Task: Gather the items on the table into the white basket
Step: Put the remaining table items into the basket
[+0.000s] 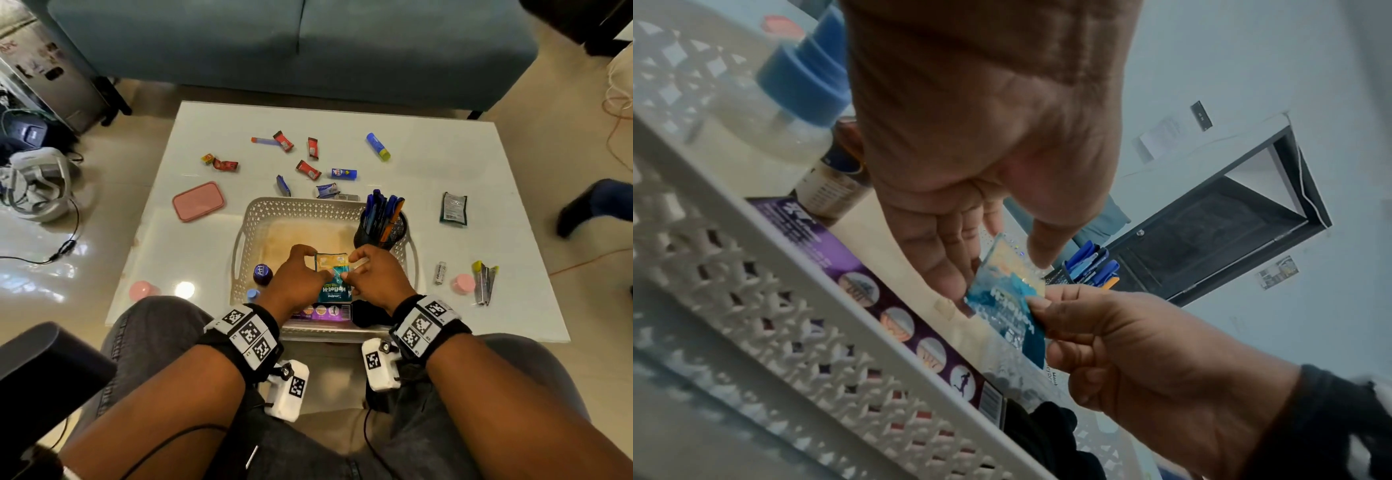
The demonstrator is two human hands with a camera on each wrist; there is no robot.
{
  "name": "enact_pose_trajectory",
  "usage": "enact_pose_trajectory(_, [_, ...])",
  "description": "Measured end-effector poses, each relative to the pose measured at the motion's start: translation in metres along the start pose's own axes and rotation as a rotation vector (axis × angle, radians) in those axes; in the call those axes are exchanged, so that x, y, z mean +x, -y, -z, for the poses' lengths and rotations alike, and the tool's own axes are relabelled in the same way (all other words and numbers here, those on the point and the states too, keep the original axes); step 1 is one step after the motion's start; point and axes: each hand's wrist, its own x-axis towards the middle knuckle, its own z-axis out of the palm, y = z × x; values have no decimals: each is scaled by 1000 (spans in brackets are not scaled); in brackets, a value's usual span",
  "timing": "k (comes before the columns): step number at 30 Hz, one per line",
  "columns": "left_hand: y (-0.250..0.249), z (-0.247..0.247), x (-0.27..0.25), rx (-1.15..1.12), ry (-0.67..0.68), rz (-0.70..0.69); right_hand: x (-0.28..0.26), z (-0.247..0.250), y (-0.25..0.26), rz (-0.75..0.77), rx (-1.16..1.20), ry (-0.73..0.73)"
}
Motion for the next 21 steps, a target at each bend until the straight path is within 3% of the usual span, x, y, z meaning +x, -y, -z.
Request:
enact_pose_trajectory(5, [-4, 2, -5, 58, -28, -37, 0, -1, -1, 84, -125, -48])
enact_pose_trajectory(11, [-1, -4, -3, 249, 122, -23, 0, -4, -1, 122, -136, 5])
enact_pose_trajectory(16, [-4, -1, -4, 255, 51, -10, 0, -5, 1, 145, -147, 12])
enact_pose_trajectory(21, [-2, 0, -5, 256, 88, 18, -5, -1, 8, 270, -489, 129])
